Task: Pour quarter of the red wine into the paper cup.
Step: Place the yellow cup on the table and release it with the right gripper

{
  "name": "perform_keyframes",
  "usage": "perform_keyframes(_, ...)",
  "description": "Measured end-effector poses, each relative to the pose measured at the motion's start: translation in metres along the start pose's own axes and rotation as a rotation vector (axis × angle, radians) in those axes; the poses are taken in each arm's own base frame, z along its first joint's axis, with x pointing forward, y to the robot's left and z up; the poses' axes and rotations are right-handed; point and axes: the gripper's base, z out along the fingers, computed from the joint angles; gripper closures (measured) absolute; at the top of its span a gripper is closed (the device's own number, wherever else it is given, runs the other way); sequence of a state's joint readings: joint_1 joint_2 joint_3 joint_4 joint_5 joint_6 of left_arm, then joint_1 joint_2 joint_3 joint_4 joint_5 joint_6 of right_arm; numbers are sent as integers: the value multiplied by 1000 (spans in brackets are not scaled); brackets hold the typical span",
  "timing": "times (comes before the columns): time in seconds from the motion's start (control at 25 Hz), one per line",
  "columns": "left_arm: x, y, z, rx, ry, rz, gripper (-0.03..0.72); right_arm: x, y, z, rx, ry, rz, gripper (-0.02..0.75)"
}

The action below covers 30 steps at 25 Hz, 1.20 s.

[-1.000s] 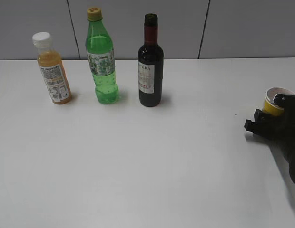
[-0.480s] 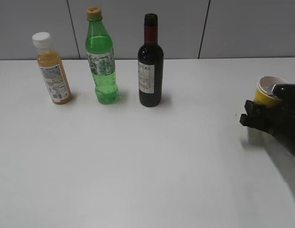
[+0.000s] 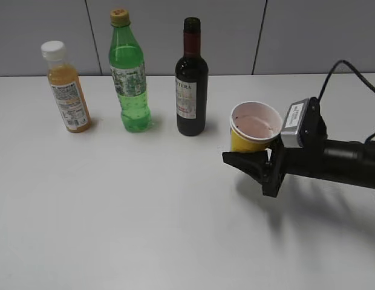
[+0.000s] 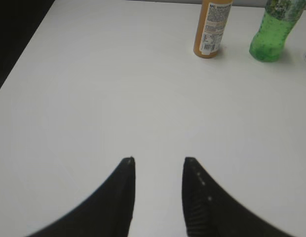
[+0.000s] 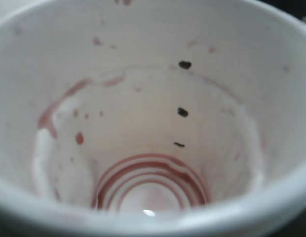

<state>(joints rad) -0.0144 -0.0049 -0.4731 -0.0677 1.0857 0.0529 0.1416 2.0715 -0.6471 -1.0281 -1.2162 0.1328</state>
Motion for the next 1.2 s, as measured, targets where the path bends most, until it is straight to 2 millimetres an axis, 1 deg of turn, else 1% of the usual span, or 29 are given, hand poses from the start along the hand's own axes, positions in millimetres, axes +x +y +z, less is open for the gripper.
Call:
perform_keyframes(0.12, 0, 0, 0, 0, 0, 1, 450, -5, -1, 15, -118, -11, 0, 291)
perform_keyframes(0.24, 0, 0, 0, 0, 0, 1, 450, -6, 2, 37, -231, -14, -10, 291)
perform_keyframes(0.36, 0, 0, 0, 0, 0, 1, 450, 1, 9, 61, -347, -6, -44, 291)
perform_keyframes(0.44, 0, 0, 0, 1, 0, 0, 450, 5, 14, 76, -399, -2, -36, 291)
perform_keyframes(0.64, 0, 0, 0, 1, 0, 0, 450, 12, 19, 105, -486, 4, -36, 291)
perform_keyframes(0.76, 0, 0, 0, 1, 0, 0, 450, 14, 18, 115, -506, 4, -35, 291)
perform_keyframes(0.88, 0, 0, 0, 1, 0, 0, 450, 18, 16, 120, -525, 11, -38, 291)
perform_keyframes(1.2, 0, 0, 0, 3, 0, -1, 450, 25, 16, 122, -610, 87, -73, 291)
